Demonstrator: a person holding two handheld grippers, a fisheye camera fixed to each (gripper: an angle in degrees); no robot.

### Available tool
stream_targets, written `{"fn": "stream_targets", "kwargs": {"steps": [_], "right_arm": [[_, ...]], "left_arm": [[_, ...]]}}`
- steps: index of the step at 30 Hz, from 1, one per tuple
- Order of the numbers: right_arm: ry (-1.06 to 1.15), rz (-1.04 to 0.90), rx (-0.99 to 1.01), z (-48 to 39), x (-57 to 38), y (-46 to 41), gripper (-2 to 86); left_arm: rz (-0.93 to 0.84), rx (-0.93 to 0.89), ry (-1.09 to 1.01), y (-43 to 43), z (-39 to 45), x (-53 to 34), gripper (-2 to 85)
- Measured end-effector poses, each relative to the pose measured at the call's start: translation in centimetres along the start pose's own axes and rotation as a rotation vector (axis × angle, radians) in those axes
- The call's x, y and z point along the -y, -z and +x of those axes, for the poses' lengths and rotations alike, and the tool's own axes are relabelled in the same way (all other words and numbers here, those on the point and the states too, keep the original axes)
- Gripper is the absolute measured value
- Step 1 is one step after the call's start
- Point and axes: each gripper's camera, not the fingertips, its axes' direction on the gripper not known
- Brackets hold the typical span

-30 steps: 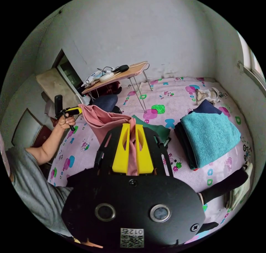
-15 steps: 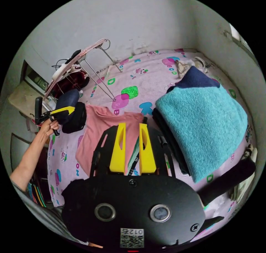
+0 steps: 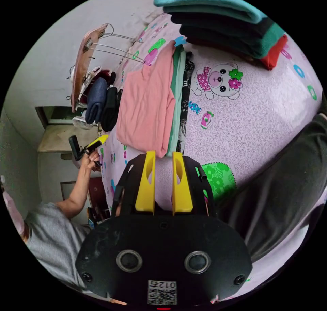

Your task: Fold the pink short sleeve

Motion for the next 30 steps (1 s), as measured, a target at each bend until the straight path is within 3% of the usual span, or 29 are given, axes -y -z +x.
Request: {"fn": "stream_targets", "kwargs": {"steps": [8,17,19,21,26,30], "right_arm": [[0.006,0.028,0.015,1.1,-4.9,0.9,6.6],[0.038,0.051,0.066,2.1,-9.7,2.7,0.0],[0.105,0.131,0.111,0.8,-10.9,5.7,-0.5],[0.157,0.143,0.044,-0.2,-11.7,7.1,-0.6],[0.072,-0.045,-0.067,2.1,-14.0,3.0,-0.8],[0.029,-0.062,-0.061,2.8,-15.8,1.7,-0.8]], "left_arm": [[0.007,0.006,-0.076,-2.0,2.6,2.9,8.4],[-0.145,-0.053,-0.131,-4.5,5.0,9.1,1.3],[-0.016,-0.16,-0.17,-0.8,6.0,10.7,0.6],[0.049,-0.118,-0.228,3.0,7.5,12.1,0.2],[-0.289,-0.039,-0.182,-3.5,7.6,12.2,-0.1],[-0.327,-0.028,-0.135,-5.5,7.7,12.6,-0.1]]}}
